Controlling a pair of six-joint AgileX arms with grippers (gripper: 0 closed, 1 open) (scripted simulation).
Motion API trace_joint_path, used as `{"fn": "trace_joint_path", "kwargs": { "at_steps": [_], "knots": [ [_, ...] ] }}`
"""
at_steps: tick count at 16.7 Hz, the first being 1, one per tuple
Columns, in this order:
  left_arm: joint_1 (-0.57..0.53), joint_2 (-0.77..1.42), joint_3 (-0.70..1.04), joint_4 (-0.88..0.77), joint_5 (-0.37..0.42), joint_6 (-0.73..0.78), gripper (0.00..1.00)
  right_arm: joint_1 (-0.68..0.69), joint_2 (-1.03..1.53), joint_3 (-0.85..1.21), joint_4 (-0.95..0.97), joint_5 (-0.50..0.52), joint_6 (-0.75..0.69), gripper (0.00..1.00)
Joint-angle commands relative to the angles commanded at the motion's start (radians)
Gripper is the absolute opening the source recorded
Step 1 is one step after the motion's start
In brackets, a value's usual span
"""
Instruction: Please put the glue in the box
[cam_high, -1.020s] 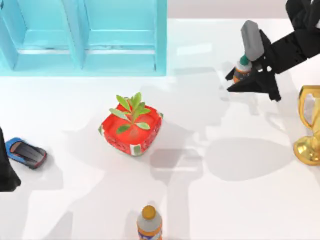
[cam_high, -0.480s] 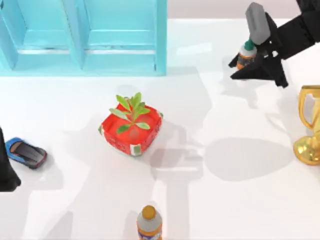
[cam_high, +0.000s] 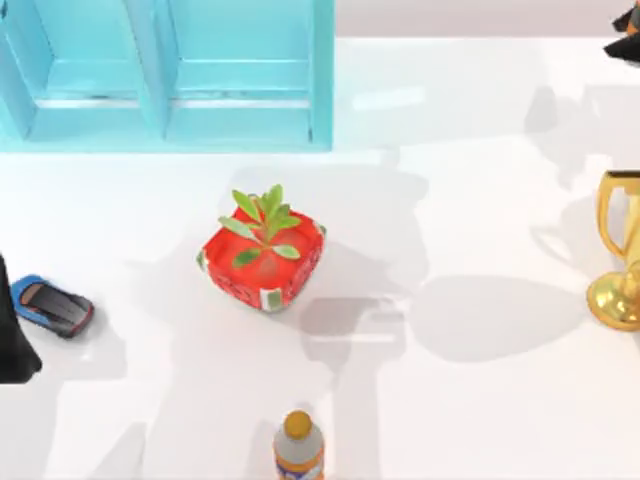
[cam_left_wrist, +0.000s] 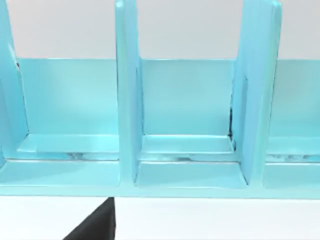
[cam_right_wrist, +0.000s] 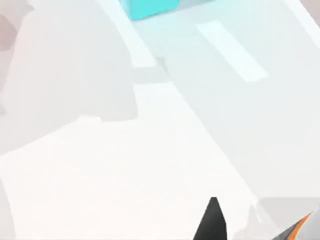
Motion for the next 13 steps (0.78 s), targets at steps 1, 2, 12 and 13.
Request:
{"fn": "trace_joint_path", "kwargs": {
  "at_steps": [1, 2, 12, 13],
  "knots": [
    [0.0, 0.0, 0.0, 0.0, 0.0, 0.0, 1.0, -0.047, -0.082, -0.04, 0.031, 0.018, 0.054, 0.0],
    [0.0, 0.0, 0.0, 0.0, 0.0, 0.0, 1.0, -0.095, -0.162, -0.085, 0.064, 0.034, 0.108, 0.0],
    [0.0, 0.0, 0.0, 0.0, 0.0, 0.0, 1.0, -0.485, -0.695, -0.794, 0.46, 0.114, 0.479, 0.0],
    [0.0, 0.0, 0.0, 0.0, 0.0, 0.0, 1.0, -0.514, -0.718, -0.875, 0.494, 0.121, 0.494, 0.0]
  ]
}}
